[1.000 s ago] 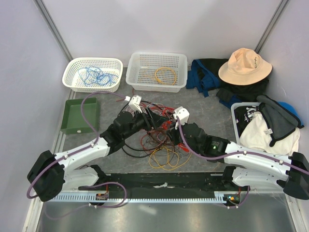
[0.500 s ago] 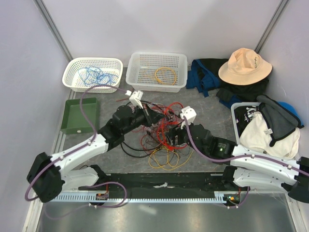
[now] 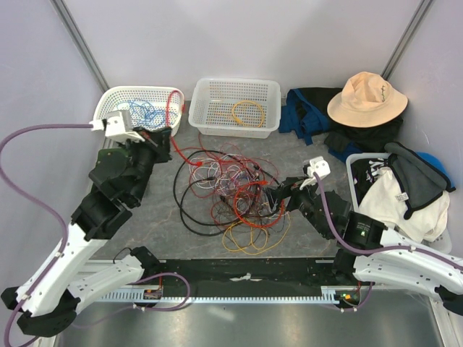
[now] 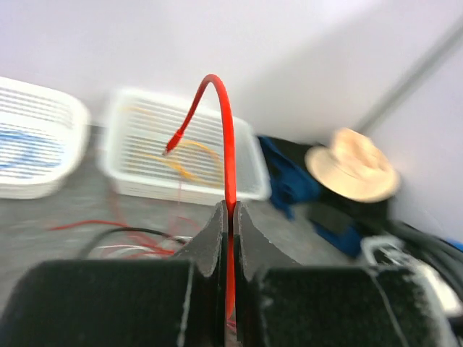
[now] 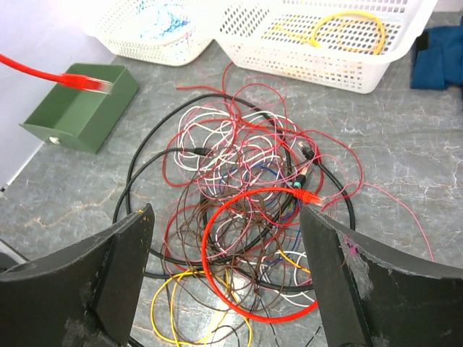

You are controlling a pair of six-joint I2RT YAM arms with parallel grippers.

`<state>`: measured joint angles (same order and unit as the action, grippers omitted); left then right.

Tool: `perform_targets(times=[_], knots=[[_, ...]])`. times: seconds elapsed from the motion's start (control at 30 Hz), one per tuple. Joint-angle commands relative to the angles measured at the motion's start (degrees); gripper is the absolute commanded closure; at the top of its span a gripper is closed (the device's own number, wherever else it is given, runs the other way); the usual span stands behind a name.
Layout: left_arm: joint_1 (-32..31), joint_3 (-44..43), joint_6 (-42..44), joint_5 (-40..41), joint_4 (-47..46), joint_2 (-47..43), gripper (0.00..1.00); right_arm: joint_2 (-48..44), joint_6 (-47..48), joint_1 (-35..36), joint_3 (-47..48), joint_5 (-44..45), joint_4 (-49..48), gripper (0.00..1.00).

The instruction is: Untangle the cables

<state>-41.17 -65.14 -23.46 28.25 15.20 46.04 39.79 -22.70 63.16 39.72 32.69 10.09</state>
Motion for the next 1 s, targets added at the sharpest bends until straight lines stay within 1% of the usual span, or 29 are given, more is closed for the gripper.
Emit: perform_targets(times=[0.0,0.07,0.1,0.17,0.2,0.27,0.3,0.33,0.37,0.4,0.43,0.47,0.5,0.53,0.67,0.83,0.97], knots=[[0.21,-4.19,8.43,22.24,9.75,-0.69,0.98,-1.90,-0.24,0.21,-1.84,1.24,-0.68,0.11],[0.21,-5.16,9.14,26.57,11.86,-0.43,0.98,-2.35,0.02,0.13,-2.45,1.15,-0.68,0.11],[0.38,-6.12,9.31,30.07,12.56,-0.08,0.98,-2.52,0.11,0.21,-2.55,0.98,-0.77,0.11],[0.74,-6.75,9.58,33.00,14.59,0.45,0.98,-2.87,0.02,0.21,-2.81,0.54,-0.68,0.11],[1.87,-7.01,9.66,34.84,15.03,0.97,0.98,-3.14,0.11,0.21,-3.07,0.45,-0.94,0.11],[4.33,-7.54,8.18,35.21,18.27,2.73,0.98,-3.32,0.11,0.21,-3.42,-0.25,-1.38,0.11],[8.43,-8.41,6.60,33.12,20.37,3.35,0.98,-3.66,0.02,0.21,-3.60,-0.52,-1.82,0.11],[11.26,-8.77,3.11,31.27,22.22,4.75,0.98,-3.75,0.02,0.21,-3.78,-0.61,-1.83,0.11],[14.50,-8.95,1.51,28.64,24.94,5.54,0.98,-3.84,0.02,0.21,-4.04,-0.96,-2.09,0.11],[21.41,-8.86,0.45,21.92,25.49,6.07,0.98,-4.19,-0.24,0.21,-4.22,-1.31,-2.70,0.11],[24.79,-8.60,-1.13,18.72,25.75,7.47,0.98,-4.28,-0.24,0.21,-4.83,-1.57,-3.05,0.11],[30.21,-8.25,-1.84,13.64,26.02,8.09,0.98,-4.72,-0.68,0.21,-5.18,-2.36,-3.84,0.11],[32.62,-7.90,-3.33,11.41,26.11,9.75,0.98,-4.98,-0.85,0.21,-5.97,-2.71,-4.28,0.11],[36.47,-7.72,-4.04,8.34,26.19,10.46,0.98,-5.07,-0.94,0.13,-6.32,-2.98,-4.63,0.11],[43.25,-7.28,-8.43,4.10,24.80,13.81,0.98,-5.60,-1.30,0.21,-7.73,-3.86,-5.95,0.11],[47.40,-7.80,-11.77,-2.92,21.98,17.32,0.98,-5.34,-1.47,0.21,-9.31,-5.44,-7.54,0.12],[49.34,-9.21,-14.49,-5.74,21.01,21.44,0.98,-5.69,-1.47,0.21,-9.84,-5.53,-7.54,0.11]])
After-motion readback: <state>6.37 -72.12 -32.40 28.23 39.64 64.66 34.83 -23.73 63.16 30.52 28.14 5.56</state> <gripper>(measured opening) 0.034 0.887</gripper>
